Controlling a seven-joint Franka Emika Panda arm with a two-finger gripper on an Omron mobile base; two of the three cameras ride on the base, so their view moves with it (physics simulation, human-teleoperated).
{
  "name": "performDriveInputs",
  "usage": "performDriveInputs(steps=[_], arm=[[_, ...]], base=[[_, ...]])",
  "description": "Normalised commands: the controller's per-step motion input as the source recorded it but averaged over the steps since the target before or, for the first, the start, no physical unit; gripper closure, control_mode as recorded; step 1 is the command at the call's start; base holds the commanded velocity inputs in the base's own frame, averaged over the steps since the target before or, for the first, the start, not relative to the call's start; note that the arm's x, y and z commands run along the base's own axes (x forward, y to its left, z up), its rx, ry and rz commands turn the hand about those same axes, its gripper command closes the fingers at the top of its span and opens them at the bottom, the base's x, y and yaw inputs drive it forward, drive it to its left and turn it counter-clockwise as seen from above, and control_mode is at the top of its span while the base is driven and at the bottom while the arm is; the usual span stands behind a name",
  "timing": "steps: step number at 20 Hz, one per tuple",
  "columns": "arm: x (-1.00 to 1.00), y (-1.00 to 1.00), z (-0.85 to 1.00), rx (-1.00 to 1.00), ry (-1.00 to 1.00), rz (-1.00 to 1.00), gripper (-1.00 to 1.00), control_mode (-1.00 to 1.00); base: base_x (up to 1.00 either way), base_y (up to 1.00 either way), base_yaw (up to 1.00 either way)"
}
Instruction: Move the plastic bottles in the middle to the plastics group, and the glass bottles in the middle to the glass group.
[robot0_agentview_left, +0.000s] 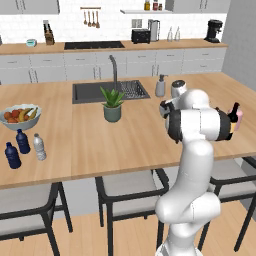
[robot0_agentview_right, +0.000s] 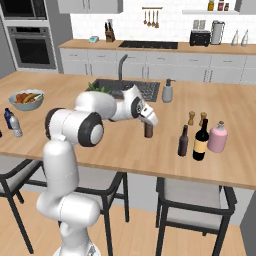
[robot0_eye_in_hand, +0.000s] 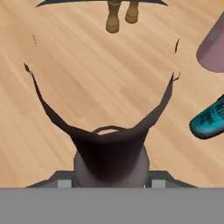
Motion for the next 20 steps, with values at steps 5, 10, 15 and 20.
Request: performDriveInputs(steps=[5, 10, 15, 20], arm=[[0.00, -0.74, -0.06, 0.03, 0.00, -0.38, 1.00, -1.00], [0.00, -0.45, 0.00, 0.03, 0.00, -0.29, 1.00, -1.00], [0.00, -0.37, 0.00, 0.01, 0.00, -0.22, 1.00, -1.00], [0.00, -0.43, 0.00, 0.03, -0.02, -0.20, 1.00, -1.00]], base=[[0.00, 0.00, 0.00], [0.00, 0.00, 0.00], [0.00, 0.00, 0.00], [0.00, 0.00, 0.00]])
